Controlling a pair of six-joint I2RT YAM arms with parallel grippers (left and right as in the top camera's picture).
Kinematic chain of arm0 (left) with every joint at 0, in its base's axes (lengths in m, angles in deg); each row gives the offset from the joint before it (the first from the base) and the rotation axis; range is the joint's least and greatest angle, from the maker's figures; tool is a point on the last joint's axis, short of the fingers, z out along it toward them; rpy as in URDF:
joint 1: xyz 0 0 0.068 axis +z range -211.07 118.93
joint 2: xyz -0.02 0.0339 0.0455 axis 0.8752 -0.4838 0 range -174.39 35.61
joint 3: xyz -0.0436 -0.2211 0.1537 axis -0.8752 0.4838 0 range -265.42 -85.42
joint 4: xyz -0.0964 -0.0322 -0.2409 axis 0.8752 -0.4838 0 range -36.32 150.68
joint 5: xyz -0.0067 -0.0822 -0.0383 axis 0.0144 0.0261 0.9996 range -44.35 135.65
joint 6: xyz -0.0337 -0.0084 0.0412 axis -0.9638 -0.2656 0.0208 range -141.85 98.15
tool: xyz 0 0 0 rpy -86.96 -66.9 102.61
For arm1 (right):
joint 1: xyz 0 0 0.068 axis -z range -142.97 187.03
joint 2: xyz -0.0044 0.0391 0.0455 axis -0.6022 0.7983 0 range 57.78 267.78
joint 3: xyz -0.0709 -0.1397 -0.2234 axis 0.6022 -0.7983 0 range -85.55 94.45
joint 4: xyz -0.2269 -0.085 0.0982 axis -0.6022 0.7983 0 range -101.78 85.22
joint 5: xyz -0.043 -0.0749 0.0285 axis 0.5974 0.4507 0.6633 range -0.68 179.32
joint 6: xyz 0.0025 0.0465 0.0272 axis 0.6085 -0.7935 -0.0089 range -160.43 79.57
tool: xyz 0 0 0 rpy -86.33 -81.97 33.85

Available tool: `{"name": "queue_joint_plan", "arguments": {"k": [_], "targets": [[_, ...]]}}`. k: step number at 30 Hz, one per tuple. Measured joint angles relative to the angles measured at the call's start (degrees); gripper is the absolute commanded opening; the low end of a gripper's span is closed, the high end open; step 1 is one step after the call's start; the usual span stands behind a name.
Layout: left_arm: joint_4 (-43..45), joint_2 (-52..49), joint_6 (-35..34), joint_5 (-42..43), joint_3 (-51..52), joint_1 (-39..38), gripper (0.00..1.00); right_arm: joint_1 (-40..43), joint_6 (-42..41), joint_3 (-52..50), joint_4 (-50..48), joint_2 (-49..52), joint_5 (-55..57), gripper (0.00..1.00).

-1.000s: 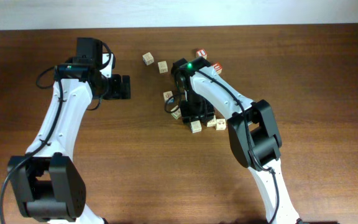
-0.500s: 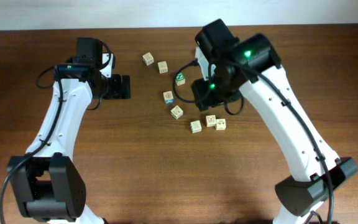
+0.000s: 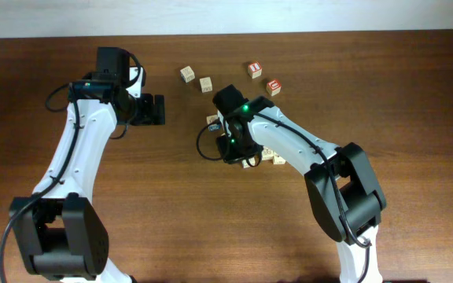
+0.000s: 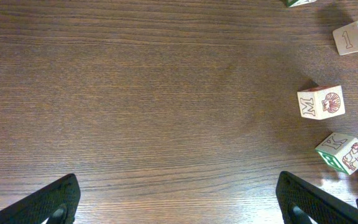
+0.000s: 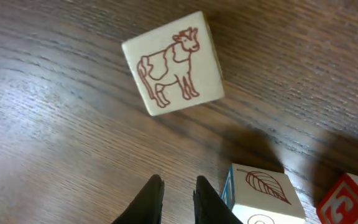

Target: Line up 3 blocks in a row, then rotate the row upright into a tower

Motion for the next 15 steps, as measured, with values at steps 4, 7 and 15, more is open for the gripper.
{"name": "queue_joint_plan", "arguments": {"k": [4,7,15], "targets": [[0.00,0.00,0.00,0.00,0.00,0.00,0.99,0.00,-1.90,0.00,0.15,0.70,1.01,0.19],[0.00,0.00,0.00,0.00,0.00,0.00,0.99,0.00,-2.14,0.00,0.61,0.83,1.51,0.19],[0.00,0.00,0.00,0.00,0.00,0.00,0.99,1.92,-3.34,0.00,1.01,0.85,1.49,0.19]]}}
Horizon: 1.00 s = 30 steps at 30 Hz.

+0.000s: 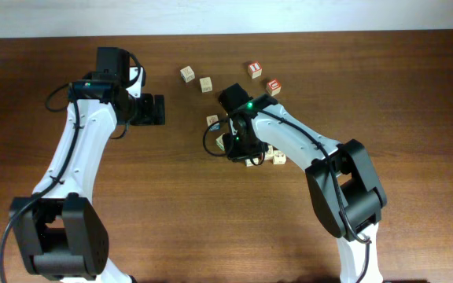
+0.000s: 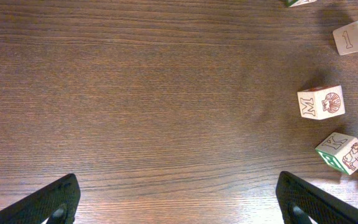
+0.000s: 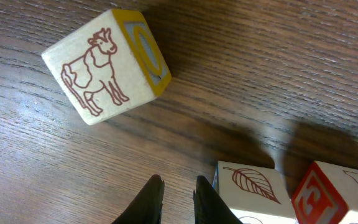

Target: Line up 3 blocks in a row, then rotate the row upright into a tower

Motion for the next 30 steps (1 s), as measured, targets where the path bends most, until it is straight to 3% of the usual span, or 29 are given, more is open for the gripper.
{"name": "queue_joint_plan", "arguments": {"k": [10,14,16,21,26,30], "targets": [[0.00,0.00,0.00,0.00,0.00,0.00,0.99,3.04,0.37,0.31,1.07,0.02,0.02,0.19],[0.00,0.00,0.00,0.00,0.00,0.02,0.99,3.04,1.60,10.47,10.75,0.52,0.07,0.20],[-0.02,0.00,0.00,0.00,0.00,0.02,0.99,3.26,1.60,14.56,11.02,0.42,0.26,0.20],[0.00,0.00,0.00,0.00,0.00,0.00,0.99,6.47,-6.86,13.44,9.03,1.03,6.60,0.19],[0.00,0.00,0.00,0.00,0.00,0.00,0.99,7.48,-7.91,12.92,8.17,5.95,7.50,0.19],[0.00,0.00,0.00,0.00,0.00,0.02,0.99,7.85,-8.13,12.61,8.17,6.91,7.65,0.04]]}}
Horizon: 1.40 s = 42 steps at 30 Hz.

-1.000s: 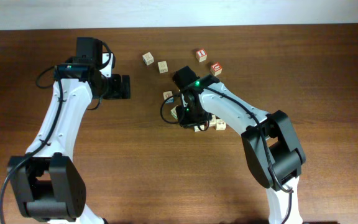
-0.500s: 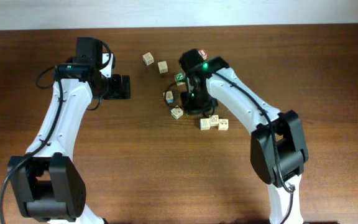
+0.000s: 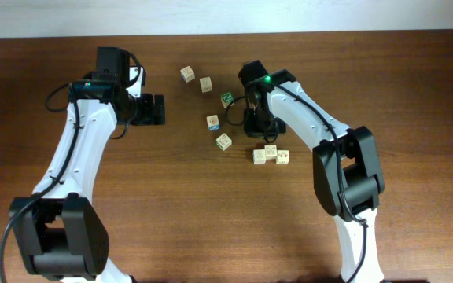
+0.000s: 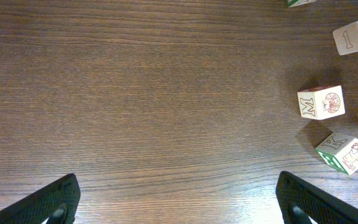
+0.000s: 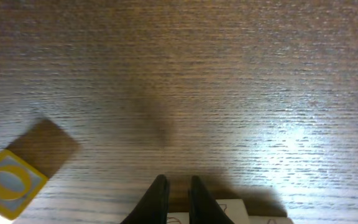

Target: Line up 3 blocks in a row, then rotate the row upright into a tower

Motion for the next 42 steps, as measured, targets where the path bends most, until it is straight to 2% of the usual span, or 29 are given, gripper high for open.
{"name": "queue_joint_plan", "arguments": {"k": [10,25,34,35,36,39,42], "targets": [[0.00,0.00,0.00,0.00,0.00,-0.02,0.99,2.14,-0.44,-2.99,0.11,0.28,0.15,0.04],[0.00,0.00,0.00,0.00,0.00,-0.02,0.99,2.14,6.47,-3.21,3.08,0.26,-2.38,0.04],[0.00,0.00,0.00,0.00,0.00,-0.02,0.99,2.14,7.93,-3.21,4.39,0.26,-2.49,0.04],[0.00,0.00,0.00,0.00,0.00,-0.02,0.99,2.14,7.93,-3.21,4.35,0.28,-2.49,0.09],[0.00,0.00,0.00,0.00,0.00,0.00,0.99,2.14,7.89,-3.21,3.89,0.28,-2.49,0.18],[0.00,0.00,0.00,0.00,0.00,-0.02,0.99,3.08,8.09,-0.61,4.94,0.55,-2.73,0.20],[-0.09,0.00,0.00,0.00,0.00,-0.02,0.99,6.88,8.57,10.97,12.76,1.27,-2.91,0.20]]}}
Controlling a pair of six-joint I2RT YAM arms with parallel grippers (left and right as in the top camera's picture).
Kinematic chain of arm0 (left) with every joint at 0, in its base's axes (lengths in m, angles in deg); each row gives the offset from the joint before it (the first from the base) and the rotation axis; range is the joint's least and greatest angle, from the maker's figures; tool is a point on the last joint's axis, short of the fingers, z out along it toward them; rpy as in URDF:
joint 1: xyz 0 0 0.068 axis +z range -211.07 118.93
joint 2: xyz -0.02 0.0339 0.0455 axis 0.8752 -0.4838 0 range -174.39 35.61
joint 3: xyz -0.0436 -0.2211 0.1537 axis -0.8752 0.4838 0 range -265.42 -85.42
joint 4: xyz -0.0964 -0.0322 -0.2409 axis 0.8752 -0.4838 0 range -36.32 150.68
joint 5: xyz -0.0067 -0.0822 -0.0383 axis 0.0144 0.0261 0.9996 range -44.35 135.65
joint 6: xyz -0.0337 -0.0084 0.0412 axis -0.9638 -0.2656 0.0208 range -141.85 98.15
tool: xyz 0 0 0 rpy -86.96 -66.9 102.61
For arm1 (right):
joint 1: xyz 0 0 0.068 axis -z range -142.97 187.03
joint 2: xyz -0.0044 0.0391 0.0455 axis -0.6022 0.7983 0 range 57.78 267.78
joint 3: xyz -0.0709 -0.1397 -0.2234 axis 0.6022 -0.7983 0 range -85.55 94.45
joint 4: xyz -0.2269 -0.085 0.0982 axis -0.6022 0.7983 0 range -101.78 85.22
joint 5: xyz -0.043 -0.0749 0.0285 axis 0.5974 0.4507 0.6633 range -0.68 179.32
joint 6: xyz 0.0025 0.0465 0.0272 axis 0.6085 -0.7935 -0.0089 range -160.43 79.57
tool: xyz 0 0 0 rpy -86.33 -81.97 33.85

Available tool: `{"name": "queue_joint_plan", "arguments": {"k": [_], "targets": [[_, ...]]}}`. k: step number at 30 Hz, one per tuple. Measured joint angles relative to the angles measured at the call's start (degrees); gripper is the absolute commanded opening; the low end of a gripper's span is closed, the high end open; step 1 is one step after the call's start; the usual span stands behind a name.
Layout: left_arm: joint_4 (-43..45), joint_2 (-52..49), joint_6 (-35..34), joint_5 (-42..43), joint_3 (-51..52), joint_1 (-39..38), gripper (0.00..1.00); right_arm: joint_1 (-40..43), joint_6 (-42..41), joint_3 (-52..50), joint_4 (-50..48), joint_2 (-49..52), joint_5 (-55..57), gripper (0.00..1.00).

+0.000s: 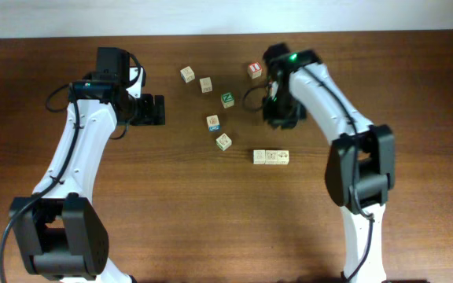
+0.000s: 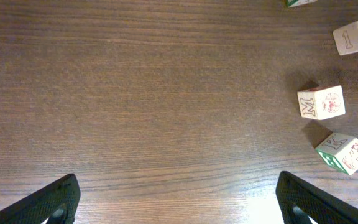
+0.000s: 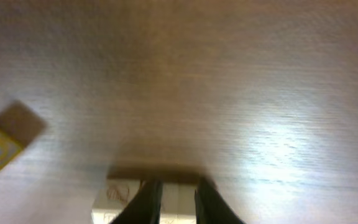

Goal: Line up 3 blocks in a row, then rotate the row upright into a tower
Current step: 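Move the right gripper to the row's right end, left gripper to left end, then squeeze the three-block row between both grippers from its ends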

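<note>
Several lettered wooden blocks lie at the table's middle and back: a tan block [image 1: 223, 141], a blue-sided one [image 1: 213, 123], a green one [image 1: 227, 99], a red one [image 1: 255, 70] and a short row of blocks [image 1: 270, 157]. My right gripper [image 1: 277, 116] hangs above bare wood behind that row, fingers nearly together with nothing between them [image 3: 176, 202]. The blurred right wrist view shows the row [image 3: 120, 196] under the fingers and a yellow-faced block at left. My left gripper [image 1: 151, 110] stands wide open [image 2: 179, 202], empty, left of the blocks.
The left wrist view shows an M block with a shell [image 2: 321, 102], a K block with a cow [image 2: 343, 154] and a 1/N block [image 2: 356, 35] along its right edge. Two more tan blocks [image 1: 187, 74] [image 1: 205, 84] lie at the back.
My right gripper has shifted to the right and slightly back, away from the middle blocks. The row of blocks now sits under its fingers in the wrist view. The left arm has not moved.
My right gripper first hung low by the cow block at the cluster's middle, cow face flat toward the camera. Half a second later that block stood turned, showing a yellow side. The gripper then stood further back and right, shut and empty, and is now further right still.
</note>
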Motion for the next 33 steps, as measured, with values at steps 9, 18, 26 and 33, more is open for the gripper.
{"name": "queue_joint_plan", "arguments": {"k": [9,18,26,33], "targets": [[3.02,0.00,0.00,0.24,-0.02,0.00,0.99,5.46,8.83,17.33,22.10,-17.44,-7.17,0.22],[3.37,-0.20,-3.67,16.85,-0.07,-1.97,0.47,19.23,17.77,-25.42,-1.49,-48.00,-22.62,0.20],[11.10,-10.19,-21.57,12.22,-0.15,-24.65,0.00,25.42,18.03,-40.04,-13.64,-30.93,-25.97,0.15],[12.66,-18.49,-29.57,12.26,-0.17,-30.88,0.00,25.31,21.70,-40.13,-17.70,-20.17,-27.96,0.09]]}}
